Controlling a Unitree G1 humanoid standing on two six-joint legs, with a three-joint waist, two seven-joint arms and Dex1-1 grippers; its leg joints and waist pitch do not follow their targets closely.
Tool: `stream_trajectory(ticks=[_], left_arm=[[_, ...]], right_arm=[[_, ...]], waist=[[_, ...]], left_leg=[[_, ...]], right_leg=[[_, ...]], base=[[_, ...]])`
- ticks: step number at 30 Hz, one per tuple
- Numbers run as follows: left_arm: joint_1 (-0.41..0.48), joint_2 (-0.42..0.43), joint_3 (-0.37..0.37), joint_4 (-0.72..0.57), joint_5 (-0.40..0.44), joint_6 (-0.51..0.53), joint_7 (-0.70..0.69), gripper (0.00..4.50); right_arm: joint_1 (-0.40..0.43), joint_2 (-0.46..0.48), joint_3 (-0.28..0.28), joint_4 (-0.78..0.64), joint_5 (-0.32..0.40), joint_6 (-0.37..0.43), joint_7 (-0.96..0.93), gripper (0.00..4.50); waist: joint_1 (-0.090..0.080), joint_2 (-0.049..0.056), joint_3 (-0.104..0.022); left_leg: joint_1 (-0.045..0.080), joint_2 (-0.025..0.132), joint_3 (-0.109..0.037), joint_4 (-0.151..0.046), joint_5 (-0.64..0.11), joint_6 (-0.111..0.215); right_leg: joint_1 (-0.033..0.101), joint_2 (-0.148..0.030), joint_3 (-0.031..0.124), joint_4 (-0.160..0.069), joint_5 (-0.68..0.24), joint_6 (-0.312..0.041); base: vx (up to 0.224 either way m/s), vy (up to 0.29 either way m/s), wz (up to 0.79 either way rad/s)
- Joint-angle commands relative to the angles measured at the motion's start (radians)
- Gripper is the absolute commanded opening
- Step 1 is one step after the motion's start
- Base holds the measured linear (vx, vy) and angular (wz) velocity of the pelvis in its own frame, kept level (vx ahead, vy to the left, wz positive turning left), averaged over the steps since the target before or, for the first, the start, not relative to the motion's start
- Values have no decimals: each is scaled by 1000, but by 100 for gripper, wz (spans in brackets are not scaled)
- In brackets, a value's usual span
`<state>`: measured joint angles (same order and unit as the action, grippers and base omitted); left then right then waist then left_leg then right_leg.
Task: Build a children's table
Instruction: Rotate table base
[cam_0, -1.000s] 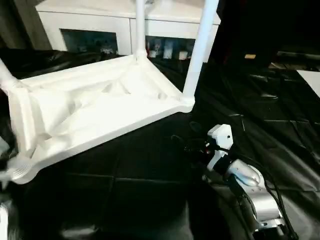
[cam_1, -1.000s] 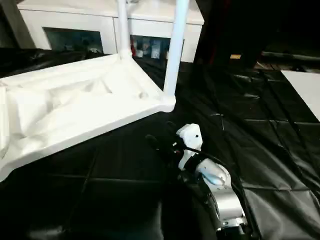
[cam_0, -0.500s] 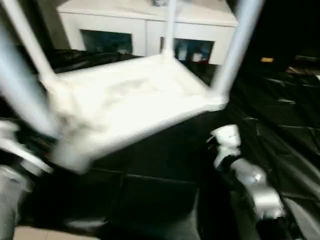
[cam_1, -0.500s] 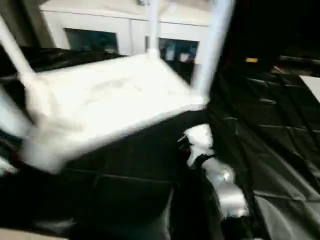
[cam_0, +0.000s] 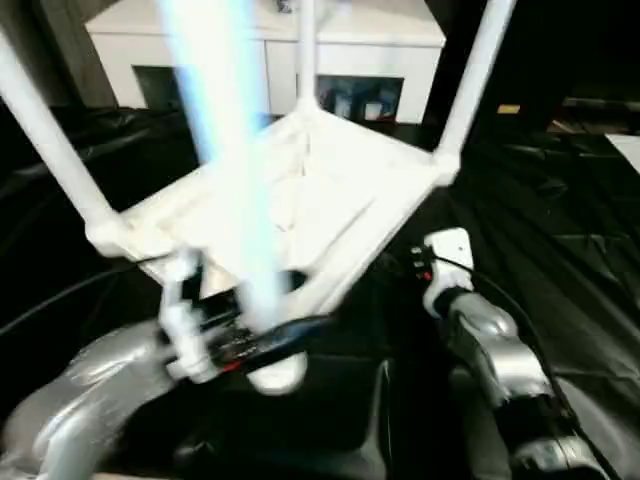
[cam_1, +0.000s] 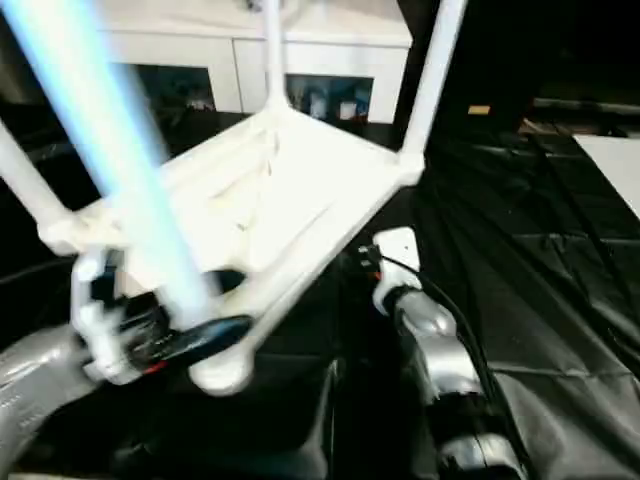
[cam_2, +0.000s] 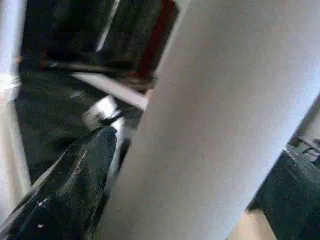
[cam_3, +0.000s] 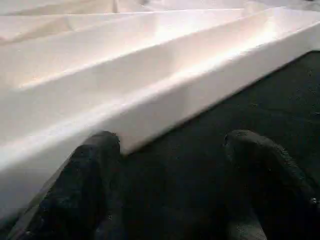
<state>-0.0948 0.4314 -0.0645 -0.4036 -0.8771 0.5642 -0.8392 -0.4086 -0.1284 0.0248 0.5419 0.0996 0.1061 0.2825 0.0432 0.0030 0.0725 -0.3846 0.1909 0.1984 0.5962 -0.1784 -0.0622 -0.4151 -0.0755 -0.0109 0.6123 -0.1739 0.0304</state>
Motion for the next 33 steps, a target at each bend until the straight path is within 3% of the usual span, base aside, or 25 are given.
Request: stream_trajectory(ticks=[1, 4, 5, 6, 9, 13, 15, 17, 19, 20, 21, 22, 23, 24, 25, 28, 30, 32, 33], left_arm=[[-62, -40, -58, -2, 7, 11, 14, 444], [-113, -80, -103, 23, 38, 8, 14, 444], [-130, -96, -116, 33, 43, 9, 12, 444], [-162, -128, -139, 52, 51, 9, 8, 444], [-217, -164, -188, 89, 77, 10, -12, 444], [-275, -222, -229, 160, 141, -32, -2, 444], [-320, -262, -250, 254, 241, -82, 68, 444], [-385, -298, -263, 400, 387, -169, 189, 444], [-437, -322, -248, 521, 479, -241, 301, 444], [-467, -320, -240, 581, 538, -281, 375, 444], [-474, -318, -237, 594, 551, -292, 389, 444], [-489, -302, -232, 627, 598, -329, 425, 444], [-490, -299, -232, 630, 605, -333, 429, 444], [-482, -280, -212, 625, 601, -341, 417, 444], [-477, -276, -202, 621, 591, -340, 406, 444], [-448, -259, -178, 586, 578, -363, 355, 444], [-425, -251, -170, 561, 559, -373, 302, 444], [-393, -228, -183, 534, 523, -371, 230, 444], [-372, -199, -204, 502, 505, -354, 183, 444]], right_arm=[[-33, 22, 29, 35, -6, -5, 33, 389], [-44, 47, 47, 40, 4, -4, 62, 389], [-44, 55, 57, 36, 6, -2, 74, 389], [-43, 67, 72, 27, 11, 6, 101, 389], [-24, 79, 104, -5, 19, 32, 157, 389], [9, 85, 135, -38, 12, 30, 192, 389], [12, 92, 128, -32, 3, 14, 175, 389], [-2, 101, 95, -7, -10, -19, 122, 389], [-19, 100, 56, 12, -12, -43, 73, 389], [-28, 92, 25, 13, -9, -58, 40, 389], [-30, 89, 16, 11, -6, -60, 32, 389], [-30, 73, -17, -14, 9, -64, 21, 389], [-30, 71, -20, -17, 11, -65, 21, 389], [-21, 50, -49, -64, 35, -59, 32, 389], [-16, 43, -57, -82, 43, -54, 39, 389], [12, 13, -67, -144, 49, -45, 59, 389], [33, -1, -70, -175, 52, -30, 72, 389], [62, -22, -73, -199, 46, -35, 81, 389], [80, -36, -74, -212, 44, -35, 90, 389]], waist=[[-1, 7, -59], [-8, 6, -58], [-15, 2, -58], [-17, 1, -61], [-31, -3, -65], [-36, -4, -66], [-39, 0, -69], [-39, 1, -67], [-42, -2, -64], [-48, 1, -56], [-52, -6, -56], [-55, -9, -51], [-53, -11, -52], [-49, -7, -52], [-48, -8, -54], [-51, -8, -54], [-47, -3, -60], [-45, -2, -64], [-34, 2, -69]], left_leg=[[20, 22, -15, -84, -328, -58], [18, 21, -16, -84, -331, -60], [6, 21, -20, -87, -324, -59], [4, 19, -21, -84, -316, -58], [3, 17, -22, -79, -294, -42], [2, 18, -20, -74, -251, -22], [9, 19, -16, -70, -221, 4], [10, 20, -16, -69, -227, 8], [10, 19, -19, -72, -273, -1], [6, 16, -21, -76, -326, -9], [13, 14, -26, -76, -371, -22], [9, 12, -28, -78, -383, -24], [10, 9, -32, -77, -397, -25], [20, 10, -34, -74, -405, -23], [21, 9, -35, -73, -401, -21], [9, 8, -39, -80, -394, -12], [19, 9, -37, -75, -395, -9], [13, 15, -36, -78, -369, -1], [12, 19, -33, -77, -326, 10]], right_leg=[[29, -30, 23, -74, -315, -154], [31, -30, 23, -74, -304, -160], [41, -33, 20, -72, -308, -156], [44, -36, 19, -72, -311, -149], [46, -35, 20, -73, -283, -161], [48, -36, 19, -72, -227, -185], [46, -31, 19, -73, -149, -223], [49, -33, 19, -72, -147, -234], [51, -35, 17, -79, -224, -221], [48, -35, 14, -89, -318, -191], [48, -36, 9, -96, -432, -147], [47, -35, 8, -99, -479, -129], [44, -39, 6, -110, -570, -86], [31, -39, 8, -119, -609, -68], [31, -38, 8, -118, -598, -68], [35, -33, 3, -113, -561, -84], [28, -35, 5, -116, -536, -105], [30, -33, 5, -106, -429, -148], [31, -36, 7, -96, -335, -184]], base=[[0, 0, 0], [0, 0, 0], [0, 0, 0], [0, 0, 0], [0, 0, 0], [0, 0, 0], [0, 0, 0], [0, 0, 0], [0, 0, 0], [0, 0, 0], [0, 0, 0], [0, 0, 0], [0, 0, 0], [0, 0, 0], [0, 0, 0], [0, 0, 0], [0, 0, 0], [0, 0, 0], [0, 0, 0]])
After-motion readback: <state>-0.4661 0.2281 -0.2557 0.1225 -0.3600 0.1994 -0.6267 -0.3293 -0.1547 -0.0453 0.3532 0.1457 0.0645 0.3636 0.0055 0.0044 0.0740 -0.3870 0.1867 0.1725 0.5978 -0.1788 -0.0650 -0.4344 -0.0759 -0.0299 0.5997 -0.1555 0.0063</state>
